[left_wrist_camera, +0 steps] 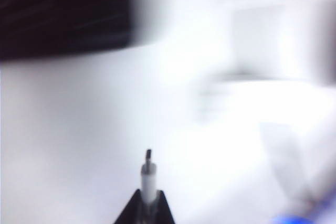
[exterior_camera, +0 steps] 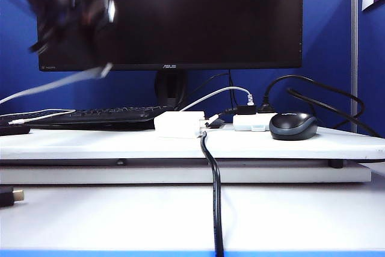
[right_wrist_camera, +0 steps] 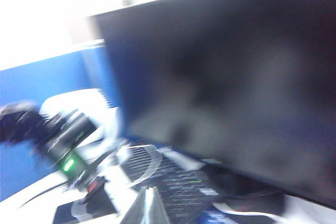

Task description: Pick up the Type-C charging cable and the charging base, insert one end of the Type-C charger into the corresponding slot on the base, and finally place the plugged-in charger back on the table.

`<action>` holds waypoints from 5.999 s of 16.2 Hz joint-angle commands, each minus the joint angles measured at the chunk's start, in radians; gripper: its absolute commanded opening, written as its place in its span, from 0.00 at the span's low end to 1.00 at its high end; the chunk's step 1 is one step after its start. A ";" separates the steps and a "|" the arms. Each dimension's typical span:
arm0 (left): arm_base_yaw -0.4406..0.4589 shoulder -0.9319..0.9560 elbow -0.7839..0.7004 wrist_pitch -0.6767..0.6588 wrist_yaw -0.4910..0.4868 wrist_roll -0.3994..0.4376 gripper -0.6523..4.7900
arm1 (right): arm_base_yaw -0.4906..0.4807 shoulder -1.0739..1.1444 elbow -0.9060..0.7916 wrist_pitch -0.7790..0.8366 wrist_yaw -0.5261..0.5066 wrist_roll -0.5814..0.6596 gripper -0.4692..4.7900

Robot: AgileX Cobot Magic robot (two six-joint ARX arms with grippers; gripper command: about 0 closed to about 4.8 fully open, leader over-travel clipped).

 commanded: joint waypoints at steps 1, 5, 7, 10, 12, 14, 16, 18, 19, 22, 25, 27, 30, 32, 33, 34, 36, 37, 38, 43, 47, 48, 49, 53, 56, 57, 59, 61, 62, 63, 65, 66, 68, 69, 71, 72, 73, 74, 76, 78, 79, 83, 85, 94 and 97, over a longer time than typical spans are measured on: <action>0.000 -0.105 0.002 0.007 0.372 0.070 0.11 | 0.095 0.040 0.005 -0.018 -0.020 -0.001 0.09; 0.000 -0.148 0.002 0.002 0.545 0.073 0.11 | 0.211 0.121 0.005 -0.089 -0.011 -0.005 0.09; 0.000 -0.151 0.002 -0.020 0.607 0.073 0.11 | 0.262 0.166 0.006 -0.126 0.034 -0.052 0.09; 0.000 -0.152 0.002 -0.073 0.615 0.072 0.11 | 0.300 0.262 0.007 -0.272 0.128 -0.237 0.09; 0.000 -0.156 0.002 -0.083 0.668 0.072 0.11 | 0.301 0.332 0.034 -0.333 0.136 -0.288 0.09; 0.000 -0.173 0.002 -0.083 0.673 0.072 0.11 | 0.301 0.427 0.107 -0.412 0.180 -0.357 0.09; 0.000 -0.189 0.002 -0.080 0.673 0.072 0.11 | 0.307 0.505 0.180 -0.456 0.175 -0.447 0.10; 0.000 -0.209 0.002 -0.080 0.669 0.072 0.11 | 0.396 0.587 0.222 -0.460 0.185 -0.513 0.65; 0.000 -0.211 0.002 -0.080 0.669 0.072 0.11 | 0.420 0.605 0.222 -0.458 0.195 -0.533 0.66; 0.007 -0.241 0.002 -0.100 0.591 0.072 0.11 | 0.510 0.739 0.222 -0.424 0.351 -0.622 0.73; 0.021 -0.266 0.002 -0.144 0.511 0.069 0.11 | 0.508 0.808 0.222 -0.380 0.407 -0.637 0.73; 0.021 -0.280 0.002 -0.148 0.465 0.069 0.11 | 0.505 0.843 0.222 -0.371 0.409 -0.643 0.87; 0.021 -0.291 0.002 -0.149 0.398 0.068 0.11 | 0.501 0.880 0.223 -0.362 0.432 -0.661 0.88; 0.021 -0.292 0.002 -0.148 0.397 0.069 0.11 | 0.496 0.892 0.223 -0.340 0.431 -0.661 0.88; 0.021 -0.292 0.002 -0.150 0.397 0.069 0.11 | 0.494 0.904 0.231 -0.327 0.430 -0.663 0.88; 0.021 -0.292 0.002 -0.155 0.404 0.068 0.11 | 0.492 0.958 0.292 -0.341 0.430 -0.663 0.88; 0.021 -0.292 0.002 -0.157 0.404 0.069 0.11 | 0.486 0.978 0.309 -0.364 0.432 -0.663 0.88; 0.021 -0.292 0.002 -0.160 0.404 0.069 0.11 | 0.481 0.978 0.311 -0.391 0.431 -0.628 0.87; 0.021 -0.292 0.002 -0.160 0.404 0.069 0.11 | 0.475 0.977 0.320 -0.413 0.431 -0.595 0.87; 0.021 -0.292 0.002 -0.162 0.405 0.069 0.11 | 0.434 0.985 0.402 -0.371 0.724 -0.616 0.76; 0.021 -0.292 0.002 -0.163 0.408 0.068 0.11 | 0.434 1.048 0.402 -0.460 0.762 -0.641 0.76; 0.021 -0.292 0.002 -0.163 0.408 0.069 0.11 | 0.435 1.048 0.402 -0.486 0.735 -0.642 0.76; 0.021 -0.292 0.002 -0.163 0.408 0.069 0.11 | 0.438 1.047 0.403 -0.502 0.704 -0.641 0.76; 0.021 -0.292 0.002 -0.163 0.408 0.068 0.11 | 0.439 1.033 0.431 -0.581 0.547 -0.628 0.76; 0.021 -0.292 0.002 -0.163 0.408 0.069 0.11 | 0.444 1.033 0.463 -0.637 0.401 -0.629 0.76; 0.021 -0.292 0.002 -0.163 0.408 0.069 0.11 | 0.445 1.033 0.466 -0.639 0.349 -0.628 0.76; 0.021 -0.292 0.002 -0.163 0.408 0.068 0.11 | 0.452 1.033 0.466 -0.653 0.187 -0.629 0.76; 0.021 -0.292 0.002 -0.164 0.408 0.068 0.11 | 0.455 1.030 0.466 -0.642 0.209 -0.619 0.76; 0.021 -0.292 0.002 -0.172 0.408 0.069 0.11 | 0.455 1.026 0.466 -0.606 0.399 -0.574 0.76; 0.021 -0.292 0.002 -0.174 0.408 0.069 0.11 | 0.455 1.025 0.466 -0.583 0.474 -0.566 0.76; 0.021 -0.292 0.002 -0.175 0.408 0.069 0.11 | 0.450 1.026 0.466 -0.551 0.550 -0.546 0.76; 0.021 -0.292 0.002 -0.179 0.408 0.069 0.11 | 0.451 1.031 0.466 -0.538 0.603 -0.546 0.76; 0.021 -0.292 0.002 -0.178 0.408 0.069 0.11 | 0.457 1.047 0.465 -0.575 0.626 -0.546 0.71; 0.021 -0.292 0.002 -0.178 0.408 0.069 0.11 | 0.457 1.053 0.465 -0.613 0.624 -0.546 0.71; 0.021 -0.292 0.002 -0.178 0.408 0.069 0.11 | 0.460 1.053 0.465 -0.652 0.523 -0.546 0.71; 0.021 -0.292 0.002 -0.178 0.408 0.069 0.11 | 0.462 1.053 0.465 -0.647 0.377 -0.546 0.71; 0.021 -0.292 0.002 -0.179 0.408 0.069 0.11 | 0.462 1.053 0.465 -0.645 0.322 -0.546 0.71; 0.021 -0.292 0.002 -0.180 0.408 0.069 0.11 | 0.462 1.052 0.465 -0.642 0.277 -0.546 0.71; 0.021 -0.292 0.002 -0.192 0.408 0.069 0.11 | 0.461 1.051 0.466 -0.644 0.377 -0.603 0.71; 0.021 -0.293 0.002 -0.195 0.408 0.069 0.11 | 0.460 1.051 0.466 -0.646 0.431 -0.608 0.71; 0.021 -0.293 0.002 -0.194 0.409 0.069 0.11 | 0.460 1.051 0.466 -0.642 0.431 -0.607 0.71; 0.020 -0.293 0.002 -0.187 0.453 0.069 0.11 | 0.475 1.093 0.465 -0.653 0.507 -0.607 0.71; 0.020 -0.293 0.002 -0.188 0.452 0.069 0.11 | 0.513 1.096 0.466 -0.581 0.426 -0.607 0.71; 0.020 -0.357 0.002 -0.183 0.453 0.061 0.11 | 0.533 1.103 0.465 -0.449 0.190 -1.186 0.87; 0.020 -0.370 0.002 -0.185 0.453 0.061 0.11 | 0.536 1.147 0.465 -0.452 0.192 -1.223 0.87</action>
